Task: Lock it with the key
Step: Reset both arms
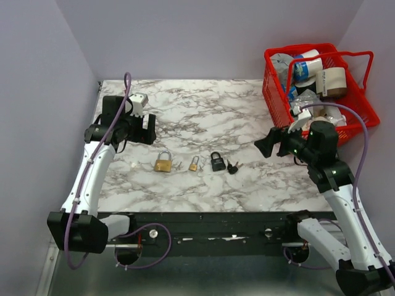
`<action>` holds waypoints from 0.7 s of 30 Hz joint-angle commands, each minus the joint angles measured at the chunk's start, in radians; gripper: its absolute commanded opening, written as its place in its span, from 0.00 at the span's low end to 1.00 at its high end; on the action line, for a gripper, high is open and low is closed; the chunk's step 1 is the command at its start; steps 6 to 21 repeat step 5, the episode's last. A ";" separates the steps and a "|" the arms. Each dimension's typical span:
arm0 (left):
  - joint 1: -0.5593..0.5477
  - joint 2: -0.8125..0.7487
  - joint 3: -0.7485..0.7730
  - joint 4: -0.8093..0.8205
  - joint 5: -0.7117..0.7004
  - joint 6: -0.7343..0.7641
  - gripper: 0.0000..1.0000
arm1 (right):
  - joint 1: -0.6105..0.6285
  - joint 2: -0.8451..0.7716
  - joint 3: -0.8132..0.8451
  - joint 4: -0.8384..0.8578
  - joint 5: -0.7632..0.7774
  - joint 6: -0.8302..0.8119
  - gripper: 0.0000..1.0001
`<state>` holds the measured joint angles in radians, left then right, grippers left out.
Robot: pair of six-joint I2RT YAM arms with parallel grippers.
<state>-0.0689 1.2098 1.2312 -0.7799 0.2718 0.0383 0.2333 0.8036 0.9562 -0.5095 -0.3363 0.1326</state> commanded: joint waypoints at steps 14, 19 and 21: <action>-0.094 -0.039 -0.070 0.051 -0.150 0.006 0.99 | -0.037 -0.061 -0.079 -0.003 0.022 0.030 1.00; -0.094 -0.039 -0.070 0.051 -0.150 0.006 0.99 | -0.037 -0.061 -0.079 -0.003 0.022 0.030 1.00; -0.094 -0.039 -0.070 0.051 -0.150 0.006 0.99 | -0.037 -0.061 -0.079 -0.003 0.022 0.030 1.00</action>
